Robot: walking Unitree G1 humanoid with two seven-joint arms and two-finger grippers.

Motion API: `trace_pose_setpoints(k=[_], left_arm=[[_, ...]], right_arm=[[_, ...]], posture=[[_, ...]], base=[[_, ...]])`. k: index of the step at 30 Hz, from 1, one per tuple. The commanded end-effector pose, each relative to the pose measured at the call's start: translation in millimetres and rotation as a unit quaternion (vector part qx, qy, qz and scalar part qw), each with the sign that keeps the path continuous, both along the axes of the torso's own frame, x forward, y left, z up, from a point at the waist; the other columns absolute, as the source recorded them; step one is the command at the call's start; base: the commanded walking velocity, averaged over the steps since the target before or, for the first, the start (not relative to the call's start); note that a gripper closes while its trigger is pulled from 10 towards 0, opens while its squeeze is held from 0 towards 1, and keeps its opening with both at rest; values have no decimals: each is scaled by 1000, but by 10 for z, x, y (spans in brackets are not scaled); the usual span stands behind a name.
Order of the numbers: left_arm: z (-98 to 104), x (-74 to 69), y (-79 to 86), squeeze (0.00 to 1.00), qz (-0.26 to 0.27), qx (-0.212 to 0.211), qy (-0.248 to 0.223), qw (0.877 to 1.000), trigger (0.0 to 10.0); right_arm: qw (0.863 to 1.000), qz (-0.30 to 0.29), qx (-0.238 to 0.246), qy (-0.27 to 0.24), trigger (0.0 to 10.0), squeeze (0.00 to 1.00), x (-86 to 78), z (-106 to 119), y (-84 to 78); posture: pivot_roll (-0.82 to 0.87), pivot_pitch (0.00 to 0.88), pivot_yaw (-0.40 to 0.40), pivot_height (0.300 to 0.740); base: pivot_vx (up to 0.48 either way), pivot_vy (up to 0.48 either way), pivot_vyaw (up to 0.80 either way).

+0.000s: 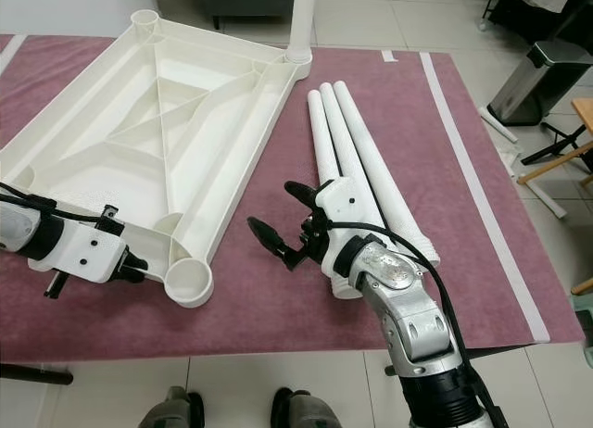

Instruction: Building children table

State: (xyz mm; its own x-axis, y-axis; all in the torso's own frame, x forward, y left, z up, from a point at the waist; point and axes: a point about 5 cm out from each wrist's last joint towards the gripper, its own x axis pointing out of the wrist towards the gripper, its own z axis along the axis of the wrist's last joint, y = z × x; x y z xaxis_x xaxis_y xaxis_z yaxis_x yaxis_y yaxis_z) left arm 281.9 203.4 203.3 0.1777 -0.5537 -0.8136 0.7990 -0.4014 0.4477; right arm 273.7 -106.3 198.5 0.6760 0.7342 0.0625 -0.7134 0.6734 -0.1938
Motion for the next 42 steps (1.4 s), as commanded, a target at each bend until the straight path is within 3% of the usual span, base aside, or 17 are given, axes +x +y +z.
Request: trace_pose_setpoints(k=[1, 8, 10, 11, 14, 17, 20, 22, 25, 28, 30, 35, 36, 37, 38, 39, 42], left_arm=[[-111, 14, -12, 0, 15, -17, 13, 1000, 0], [-64, 71, -97, 0, 71, -93, 29, 993, 0], [104, 172, -197, 0, 104, -159, 16, 982, 0], [104, 172, -197, 0, 104, -159, 16, 982, 0], [395, 251, -370, 0, 117, -236, 0, 965, 0], [412, 245, -455, 0, 117, -250, 2, 961, 0], [369, 233, -713, 0, 123, -285, 17, 951, 0], [364, 220, -776, 0, 123, -292, 24, 948, 0], [278, 118, -966, 0, 95, -279, 36, 955, 0], [263, 103, -990, 0, 97, -275, 40, 956, 0], [-58, 52, -1041, 0, 138, -247, 65, 957, 0], [-190, 101, -1055, 0, 188, -252, 72, 946, 0], [-261, 174, -1054, 0, 227, -256, 60, 938, 902], [-298, 191, -1045, 0, 232, -249, 51, 939, 2431], [-298, 191, -1045, 0, 232, -249, 51, 939, 2431], [-327, 215, -1030, 0, 237, -240, 29, 941, 10000], [-326, 249, -1021, 0, 248, -241, 4, 938, 10000]], right_arm=[[1000, 11, 2, 6, 10000, 0, -36, -17, 35], [1000, 12, 4, 6, 10000, 0, -37, -21, 48], [1000, 11, 4, 8, 10000, 0, -42, -29, 48], [1000, 11, 4, 8, 10000, 0, -42, -29, 48], [1000, 12, 4, 10, 10000, 0, -45, -42, 53], [1000, 12, 5, 10, 10000, 0, -43, -46, 58], [1000, 13, 5, 10, 10000, 0, -38, -53, 74], [1000, 14, 6, 10, 10000, 0, -37, -54, 78], [1000, 13, 6, 10, 10000, 0, -33, -54, 84], [1000, 13, 6, 10, 10000, 0, -33, -55, 85], [1000, 7, 6, 10, 10000, 0, -40, -62, 78], [1000, 4, 7, 11, 10000, 0, -48, -73, 66], [1000, 2, 7, 11, 10000, 0, -52, -78, 61], [1000, 1, 7, 11, 10000, 0, -51, -78, 58], [1000, 1, 7, 11, 10000, 0, -51, -78, 58], [1000, -6, 6, 8, 10000, 0, -33, -71, 46], [1000, -17, 6, 5, 10000, 0, -3, -60, 20]], posture=[[96, 169, -52, 740], [98, 171, -50, 740], [103, 174, -51, 740], [103, 174, -51, 740], [105, 174, -50, 740], [113, 173, -47, 740], [120, 173, -44, 740], [120, 173, -44, 740], [121, 174, -40, 740], [120, 174, -38, 740], [120, 176, -21, 740], [120, 177, -18, 740], [119, 177, -20, 740], [119, 177, -19, 740], [119, 177, -19, 740], [119, 177, -21, 740], [119, 178, -22, 740]], base=[[0, 0, 0], [0, 0, 0], [0, 0, 0], [0, 0, 0], [0, 0, 0], [0, 0, 0], [0, 0, 0], [0, 0, 0], [0, 0, 0], [0, 0, 0], [0, 0, 0], [0, 0, 0], [0, 0, 0], [0, 0, 0], [0, 0, 0], [0, 0, 0], [0, 0, 0]])
